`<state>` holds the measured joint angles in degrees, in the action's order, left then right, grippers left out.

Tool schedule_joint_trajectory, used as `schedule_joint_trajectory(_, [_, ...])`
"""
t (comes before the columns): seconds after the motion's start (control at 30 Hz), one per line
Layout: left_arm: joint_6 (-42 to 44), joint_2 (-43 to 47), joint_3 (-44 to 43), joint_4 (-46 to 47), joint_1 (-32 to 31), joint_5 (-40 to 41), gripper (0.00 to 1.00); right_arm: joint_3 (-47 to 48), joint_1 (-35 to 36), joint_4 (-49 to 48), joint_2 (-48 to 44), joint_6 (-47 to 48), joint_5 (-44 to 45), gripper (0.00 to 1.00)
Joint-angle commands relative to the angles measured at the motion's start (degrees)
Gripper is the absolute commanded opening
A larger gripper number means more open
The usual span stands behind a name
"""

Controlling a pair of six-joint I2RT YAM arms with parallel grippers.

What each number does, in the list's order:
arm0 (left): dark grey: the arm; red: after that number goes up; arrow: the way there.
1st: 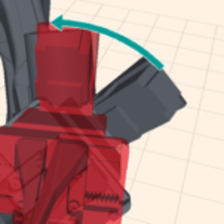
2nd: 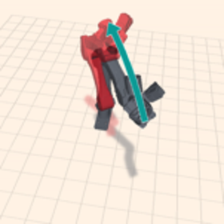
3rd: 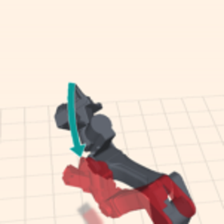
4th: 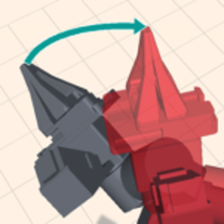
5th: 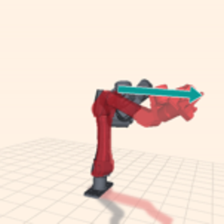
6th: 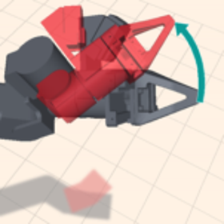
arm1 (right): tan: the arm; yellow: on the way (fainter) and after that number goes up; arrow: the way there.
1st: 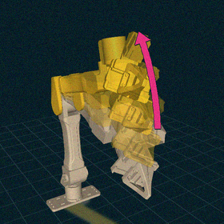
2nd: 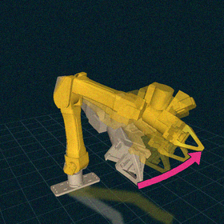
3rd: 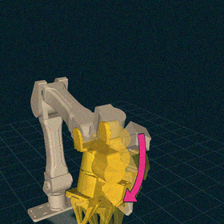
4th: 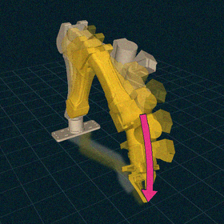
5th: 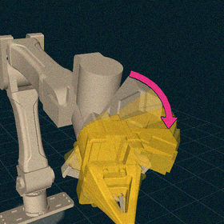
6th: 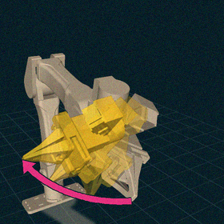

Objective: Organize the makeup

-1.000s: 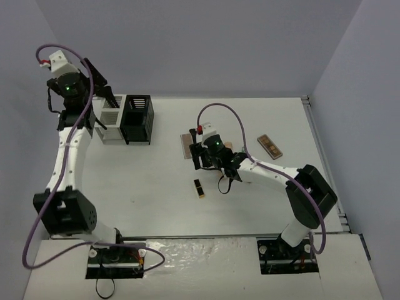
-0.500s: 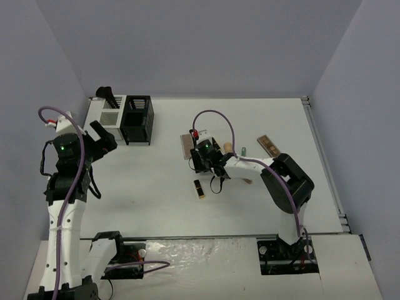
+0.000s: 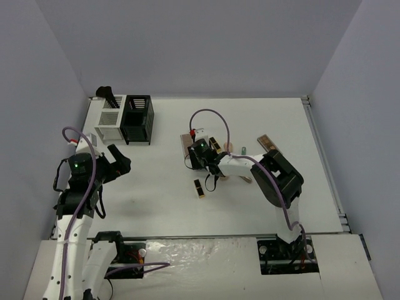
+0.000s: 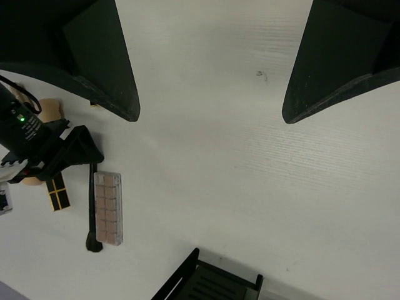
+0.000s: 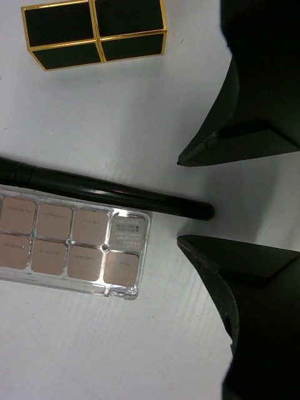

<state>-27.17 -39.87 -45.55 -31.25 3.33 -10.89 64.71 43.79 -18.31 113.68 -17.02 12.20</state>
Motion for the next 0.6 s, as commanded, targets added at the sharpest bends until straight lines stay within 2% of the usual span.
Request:
schedule_joint_trajectory(0.0, [1.9, -0.9, -1.8, 1.3, -0.2, 0.9, 0.97, 0.8, -0.5, -0.2, 1.7, -1.8, 4.6, 0.4])
schedule_joint_trajectory(0.13, [1.5, -1.2, -1.8, 1.8, -0.3, -0.4, 0.97, -0.1, -1.5, -0.3, 1.8, -2.4, 5.3, 0.29])
schedule_joint_trajectory(0.2, [1.3, -1.4, -2.2, 1.8, -0.4, -0.7, 0.97, -1.4, -1.8, -0.9, 1.1, -3.0, 6.5, 0.13])
schedule_joint_trajectory(0.3, [0.3, -1.6, -3.3, 2.0, -0.4, -1.8, 0.97, -3.1, -1.7, -2.2, 0.1, -3.2, 6.3, 0.01])
schedule_joint_trajectory(0.4, [-1.6, -1.8, -4.2, 2.6, -0.5, -3.6, 0.97, -4.1, -1.8, -3.6, -1.6, -2.7, 5.6, 0.0])
schedule_joint_trajectory(0.57, [-8.1, -3.8, -4.6, 9.7, -2.2, -7.6, 0.97, -10.2, -1.4, -12.6, -11.1, -2.2, 4.4, 0.0])
